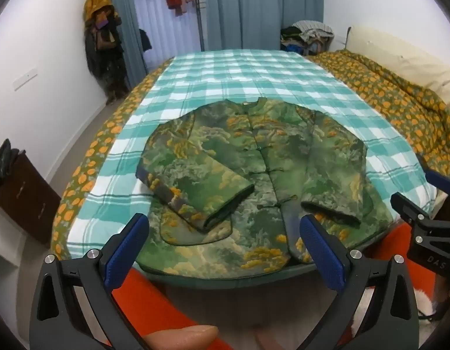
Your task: Fold large clothes
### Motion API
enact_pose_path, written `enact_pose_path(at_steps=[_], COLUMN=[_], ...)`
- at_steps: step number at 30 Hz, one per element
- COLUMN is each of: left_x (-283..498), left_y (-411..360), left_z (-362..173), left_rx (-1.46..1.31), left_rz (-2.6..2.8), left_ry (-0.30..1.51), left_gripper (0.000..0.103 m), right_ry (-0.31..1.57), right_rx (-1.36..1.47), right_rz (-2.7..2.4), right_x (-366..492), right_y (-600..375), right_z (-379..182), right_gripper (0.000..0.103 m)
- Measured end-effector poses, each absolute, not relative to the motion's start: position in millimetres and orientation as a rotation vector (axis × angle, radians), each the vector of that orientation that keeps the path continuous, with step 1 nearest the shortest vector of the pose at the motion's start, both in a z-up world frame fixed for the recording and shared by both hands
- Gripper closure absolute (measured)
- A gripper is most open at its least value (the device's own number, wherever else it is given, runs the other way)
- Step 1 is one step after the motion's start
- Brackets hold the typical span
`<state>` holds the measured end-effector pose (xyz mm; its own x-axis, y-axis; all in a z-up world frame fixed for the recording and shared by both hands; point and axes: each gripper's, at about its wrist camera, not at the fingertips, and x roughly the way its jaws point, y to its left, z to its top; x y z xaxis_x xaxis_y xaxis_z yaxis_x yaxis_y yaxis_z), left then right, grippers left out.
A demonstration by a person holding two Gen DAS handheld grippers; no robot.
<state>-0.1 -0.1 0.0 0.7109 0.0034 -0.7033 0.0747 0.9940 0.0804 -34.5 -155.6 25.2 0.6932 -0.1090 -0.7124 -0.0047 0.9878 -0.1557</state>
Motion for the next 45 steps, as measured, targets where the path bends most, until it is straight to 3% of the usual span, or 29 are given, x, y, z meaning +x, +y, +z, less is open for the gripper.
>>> enact_pose_path(at_steps=[45], left_x=[-4], left_y=[-1], left_z=[-15], left_rx=[0.096], left_rz=[-0.056], left_ry=[0.827], left_gripper=[0.000], right_ry=[0.805], right_rx=[-0.143], right_rz=[-0.056], right_x=[-38], right_y=[-150], right_z=[19], right_gripper=[0.013])
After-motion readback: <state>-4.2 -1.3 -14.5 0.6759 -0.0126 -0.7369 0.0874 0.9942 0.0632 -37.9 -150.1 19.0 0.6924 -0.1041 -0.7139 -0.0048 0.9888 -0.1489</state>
